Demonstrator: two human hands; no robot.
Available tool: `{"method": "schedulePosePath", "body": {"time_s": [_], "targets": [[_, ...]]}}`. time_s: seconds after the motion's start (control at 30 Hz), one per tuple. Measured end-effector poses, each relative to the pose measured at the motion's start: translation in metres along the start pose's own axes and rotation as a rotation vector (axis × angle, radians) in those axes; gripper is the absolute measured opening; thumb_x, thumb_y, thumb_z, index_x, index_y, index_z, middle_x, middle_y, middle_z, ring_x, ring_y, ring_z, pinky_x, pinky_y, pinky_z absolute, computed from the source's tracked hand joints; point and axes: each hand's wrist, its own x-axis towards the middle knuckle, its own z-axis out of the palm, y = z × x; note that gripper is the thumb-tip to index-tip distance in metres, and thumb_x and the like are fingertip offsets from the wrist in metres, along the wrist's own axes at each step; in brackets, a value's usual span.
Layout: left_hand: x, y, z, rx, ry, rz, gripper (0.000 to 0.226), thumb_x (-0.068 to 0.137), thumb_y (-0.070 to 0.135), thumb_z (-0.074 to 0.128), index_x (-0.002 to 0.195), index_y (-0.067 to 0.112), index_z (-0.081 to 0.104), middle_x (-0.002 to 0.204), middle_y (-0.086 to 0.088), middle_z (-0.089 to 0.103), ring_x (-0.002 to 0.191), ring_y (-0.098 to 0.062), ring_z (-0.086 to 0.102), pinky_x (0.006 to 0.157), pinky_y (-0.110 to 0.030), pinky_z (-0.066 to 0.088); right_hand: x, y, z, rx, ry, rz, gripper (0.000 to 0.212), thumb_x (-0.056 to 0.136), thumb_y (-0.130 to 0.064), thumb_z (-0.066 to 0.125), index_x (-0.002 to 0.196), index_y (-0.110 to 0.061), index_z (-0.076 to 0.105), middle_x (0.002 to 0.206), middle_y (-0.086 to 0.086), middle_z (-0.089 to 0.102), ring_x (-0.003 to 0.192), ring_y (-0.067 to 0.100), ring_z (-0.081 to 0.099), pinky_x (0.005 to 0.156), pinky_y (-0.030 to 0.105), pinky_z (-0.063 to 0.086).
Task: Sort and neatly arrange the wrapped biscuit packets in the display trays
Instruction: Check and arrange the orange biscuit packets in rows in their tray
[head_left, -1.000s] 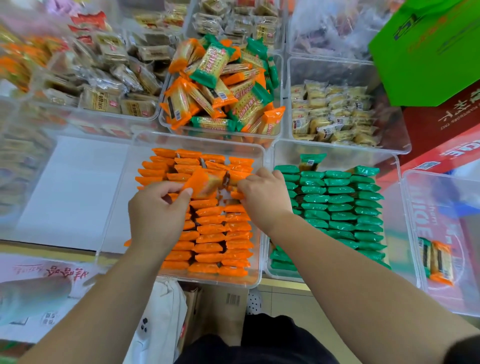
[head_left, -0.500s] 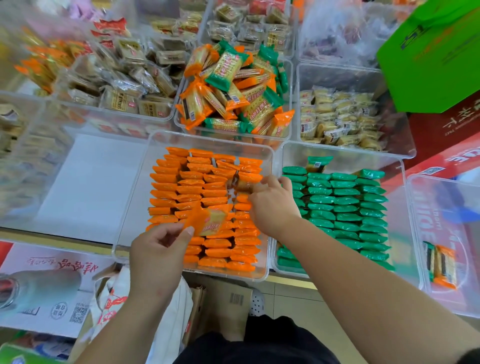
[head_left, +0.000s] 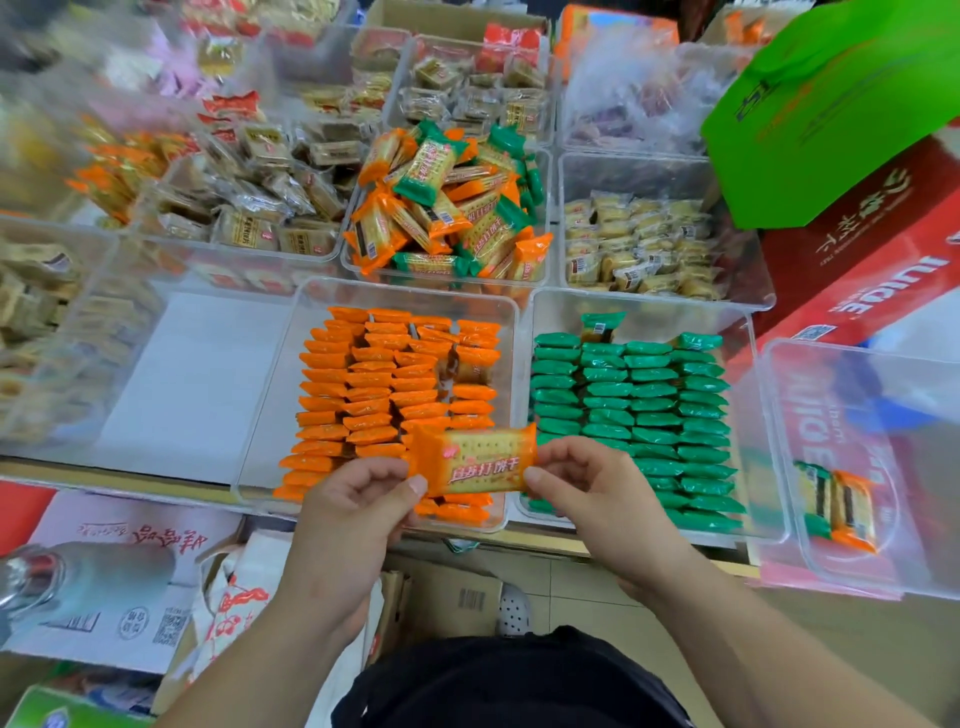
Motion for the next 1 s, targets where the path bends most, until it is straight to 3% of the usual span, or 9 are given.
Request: {"method": "schedulePosePath", "body": {"time_s": [0.17, 0.3, 0.47, 0.57, 0.7, 0.8, 0.9, 1.0], "targets": [[-0.009, 0.009, -0.002, 0.031, -0.039, 0.089, 0.011, 0.088, 0.006, 0.07, 0.079, 0.012, 0.071, 0.059, 0.002, 0.058, 0.056, -0.009, 0.05, 0.061, -0.027, 0.041, -0.024, -0.011, -0.01, 0.31, -0.045, 0.027, 0.013, 0.085, -0.008, 0.077, 0.079, -0.017, 0.069, 0.073, 0.001, 0.066, 0.064, 0.007, 0.055, 0.059, 0.017, 0.043], [-0.017, 0.011, -0.004, 0.034, -0.081, 0.09, 0.022, 0.088, 0.006, 0.07, 0.071, 0.018, 0.074, 0.063, -0.004, 0.059, 0.062, -0.017, 0.05, 0.062, -0.031, 0.042, -0.035, -0.014, -0.016, 0.557, -0.174, 0.03, 0.014, 0.071, -0.029, 0.083, 0.071, -0.022, 0.07, 0.072, 0.002, 0.06, 0.064, 0.012, 0.047, 0.06, 0.023, 0.04], [-0.03, 0.006, 0.005, -0.052, -0.166, -0.053, 0.021, 0.085, 0.007, 0.069, 0.068, 0.018, 0.073, 0.064, -0.008, 0.054, 0.059, -0.019, 0.046, 0.059, -0.031, 0.037, -0.045, -0.016, -0.023, 0.595, -0.099, -0.114, 0.031, 0.054, -0.038, 0.094, 0.069, -0.019, 0.074, 0.073, 0.004, 0.067, 0.07, 0.014, 0.06, 0.066, 0.023, 0.051], [-0.035, 0.006, 0.014, -0.105, -0.19, -0.135, 0.011, 0.079, 0.011, 0.071, 0.069, 0.015, 0.072, 0.067, -0.01, 0.053, 0.056, -0.017, 0.047, 0.054, -0.028, 0.037, -0.049, -0.019, -0.026, 0.559, -0.072, -0.192, 0.038, 0.056, -0.047, 0.094, 0.072, -0.018, 0.075, 0.075, 0.006, 0.069, 0.074, 0.017, 0.063, 0.071, 0.027, 0.053], [-0.039, 0.011, 0.014, -0.131, -0.186, -0.114, 0.006, 0.08, 0.006, 0.07, 0.08, 0.012, 0.069, 0.067, -0.007, 0.055, 0.057, -0.016, 0.048, 0.053, -0.026, 0.039, -0.053, -0.024, -0.028, 0.52, -0.043, -0.2, 0.019, 0.066, -0.03, 0.089, 0.072, -0.019, 0.075, 0.075, 0.006, 0.068, 0.074, 0.016, 0.062, 0.069, 0.026, 0.052], [-0.043, 0.017, 0.008, -0.149, -0.226, -0.043, 0.041, 0.068, 0.001, 0.08, 0.1, 0.017, 0.059, 0.069, -0.005, 0.057, 0.06, -0.017, 0.049, 0.058, -0.03, 0.039, -0.054, -0.023, -0.029, 0.573, -0.008, -0.116, 0.015, 0.075, -0.011, 0.082, 0.079, -0.016, 0.068, 0.076, 0.006, 0.066, 0.072, 0.014, 0.06, 0.065, 0.024, 0.049], [-0.049, 0.024, 0.007, -0.046, -0.209, 0.101, 0.03, 0.082, -0.001, 0.073, 0.092, 0.027, 0.069, 0.074, -0.004, 0.062, 0.069, -0.018, 0.056, 0.064, -0.032, 0.045, -0.057, -0.021, -0.027, 0.634, -0.011, -0.031, 0.02, 0.073, -0.012, 0.073, 0.087, -0.015, 0.059, 0.076, 0.007, 0.064, 0.07, 0.014, 0.057, 0.064, 0.026, 0.044], [-0.052, 0.03, 0.004, 0.042, -0.166, 0.176, 0.034, 0.085, -0.006, 0.068, 0.08, 0.025, 0.08, 0.079, -0.006, 0.07, 0.075, -0.023, 0.064, 0.073, -0.034, 0.053, -0.057, -0.019, -0.026, 0.574, -0.01, 0.006, 0.007, 0.08, -0.008, 0.071, 0.083, -0.011, 0.077, 0.08, 0.01, 0.065, 0.075, 0.019, 0.054, 0.07, 0.029, 0.045]]}}
